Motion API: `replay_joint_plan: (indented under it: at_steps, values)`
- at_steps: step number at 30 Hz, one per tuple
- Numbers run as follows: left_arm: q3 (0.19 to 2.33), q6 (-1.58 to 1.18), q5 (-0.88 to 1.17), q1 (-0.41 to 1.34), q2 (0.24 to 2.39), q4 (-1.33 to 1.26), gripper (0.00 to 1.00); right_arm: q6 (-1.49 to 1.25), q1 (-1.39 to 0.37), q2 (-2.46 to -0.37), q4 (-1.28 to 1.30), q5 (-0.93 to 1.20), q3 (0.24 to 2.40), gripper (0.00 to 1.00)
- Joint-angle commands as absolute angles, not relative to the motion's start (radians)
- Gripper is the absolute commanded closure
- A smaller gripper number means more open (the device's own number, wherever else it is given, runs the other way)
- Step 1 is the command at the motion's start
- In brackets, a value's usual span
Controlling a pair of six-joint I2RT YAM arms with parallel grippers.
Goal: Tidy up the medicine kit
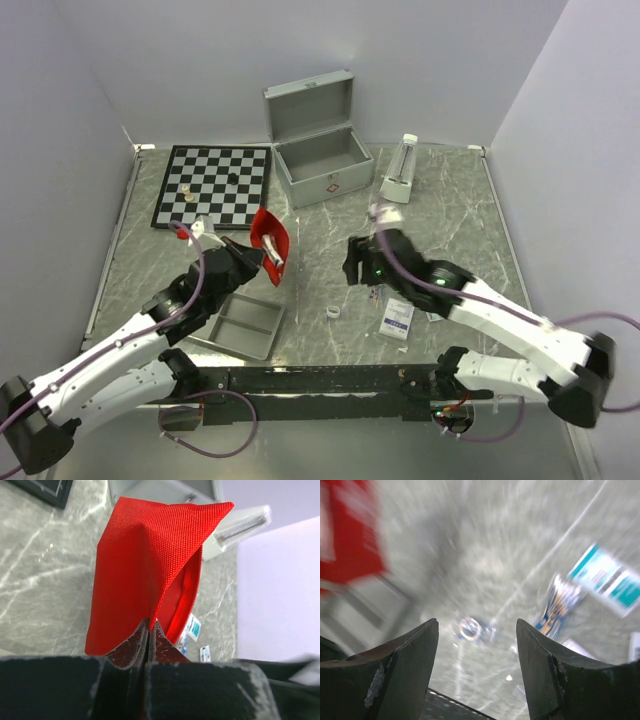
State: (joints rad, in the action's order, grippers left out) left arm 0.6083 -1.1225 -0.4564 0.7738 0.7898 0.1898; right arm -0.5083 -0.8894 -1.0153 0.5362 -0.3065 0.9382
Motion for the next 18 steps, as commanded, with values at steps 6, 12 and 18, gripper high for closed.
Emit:
replay_joint_plan:
  at_steps: [6, 12, 18]
  values:
    - [0.568, -1.085, -0.518, 0.773, 0.641, 0.225, 0.99, -0.486, -0.925, -1.316, 0.416, -0.158, 0.845, 0.31]
    - [0.546, -1.098, -0.511, 0.772, 0.621, 0.262, 0.99, -0.476, -0.936, -1.469, 0.365, -0.126, 0.877, 0.31]
    - [0.541, -1.091, -0.52, 0.773, 0.592, 0.281, 0.99, -0.486, -0.936, -1.532, 0.354, -0.08, 0.887, 0.39]
